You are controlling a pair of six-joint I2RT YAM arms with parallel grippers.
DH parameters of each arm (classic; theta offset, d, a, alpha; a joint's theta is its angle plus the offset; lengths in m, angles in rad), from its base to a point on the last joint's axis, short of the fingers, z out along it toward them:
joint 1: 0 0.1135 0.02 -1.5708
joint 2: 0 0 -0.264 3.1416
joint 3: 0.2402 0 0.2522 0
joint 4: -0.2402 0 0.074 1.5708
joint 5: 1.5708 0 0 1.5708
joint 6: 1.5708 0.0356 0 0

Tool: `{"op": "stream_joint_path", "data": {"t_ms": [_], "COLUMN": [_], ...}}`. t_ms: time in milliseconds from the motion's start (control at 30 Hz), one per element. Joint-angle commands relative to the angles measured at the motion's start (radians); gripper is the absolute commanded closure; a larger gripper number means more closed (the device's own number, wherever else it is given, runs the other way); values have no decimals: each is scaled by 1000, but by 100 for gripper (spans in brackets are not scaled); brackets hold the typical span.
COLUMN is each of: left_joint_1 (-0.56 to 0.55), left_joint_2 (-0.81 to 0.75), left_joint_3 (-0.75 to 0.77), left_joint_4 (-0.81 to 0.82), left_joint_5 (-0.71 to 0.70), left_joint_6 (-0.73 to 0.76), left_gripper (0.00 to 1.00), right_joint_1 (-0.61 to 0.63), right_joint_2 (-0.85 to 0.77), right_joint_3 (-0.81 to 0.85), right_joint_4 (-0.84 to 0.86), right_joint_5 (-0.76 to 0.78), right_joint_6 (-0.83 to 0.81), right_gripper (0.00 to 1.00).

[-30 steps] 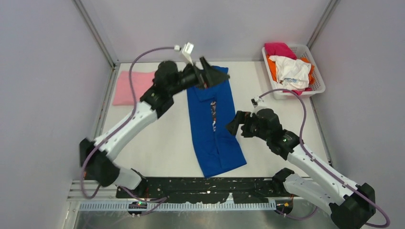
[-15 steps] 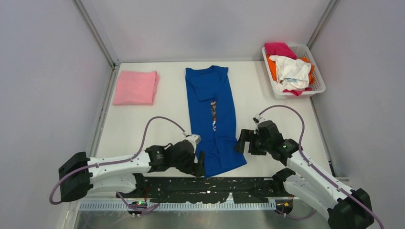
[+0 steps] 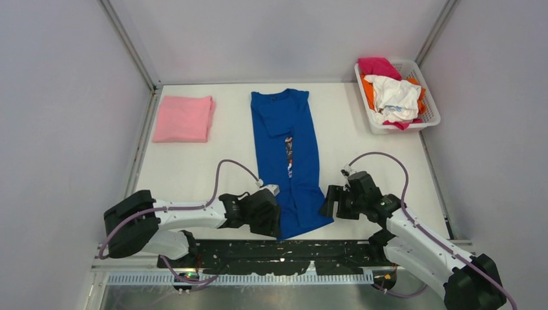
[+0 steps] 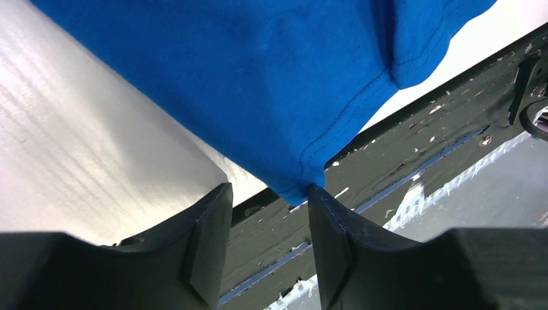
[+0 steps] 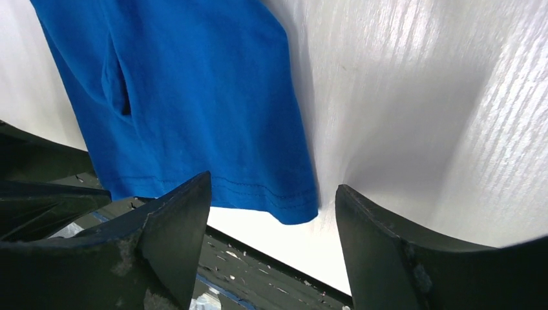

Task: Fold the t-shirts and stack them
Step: Grab the bottom of the folded rectangular tshirt with both arms, then fold the folded rectangular tshirt in 1/3 of the way

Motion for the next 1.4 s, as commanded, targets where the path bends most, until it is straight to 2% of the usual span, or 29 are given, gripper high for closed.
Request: {"op": "stream_joint_path", "data": {"t_ms": [0,167,233,267,433,500,533,600,900,1033,1233,1367], "left_joint_1": [-6,-5,-6,-4,-4,-5,-5,-5,-37,-65,-57,10], "left_joint_2": [48,107,107,104,53,30,21,-6,-220,-240,-233,-223], "left_joint_3": [59,112,121,122,113,105,99,85,-8,-59,-31,-15], "left_joint_4": [20,-34,-52,-62,-99,-104,-108,-117,-233,-160,-114,-72], "left_joint_5": [26,31,25,19,-21,-25,-20,-4,54,118,109,157], "left_joint_6": [-13,2,5,5,3,2,3,2,-19,-55,-19,29], "left_gripper": [54,80,97,100,100,100,100,100,100,100,100,100], "right_joint_1": [-5,-6,-6,-6,4,13,15,28,153,173,182,181], "right_joint_2": [-11,-8,1,13,51,53,42,9,-213,-299,-299,-228], "right_joint_3": [-18,-20,-24,-28,-38,-31,-31,-37,-55,-62,-49,-7], "right_joint_4": [37,27,27,28,18,-18,-29,-46,-187,-171,-89,-15], "right_joint_5": [-46,-70,-77,-82,-111,-93,-83,-92,-163,-198,-198,-155], "right_joint_6": [9,-2,-8,-8,2,8,11,20,181,242,263,236], "right_gripper": [25,34,38,39,58,72,87,94,95,95,95,95]}}
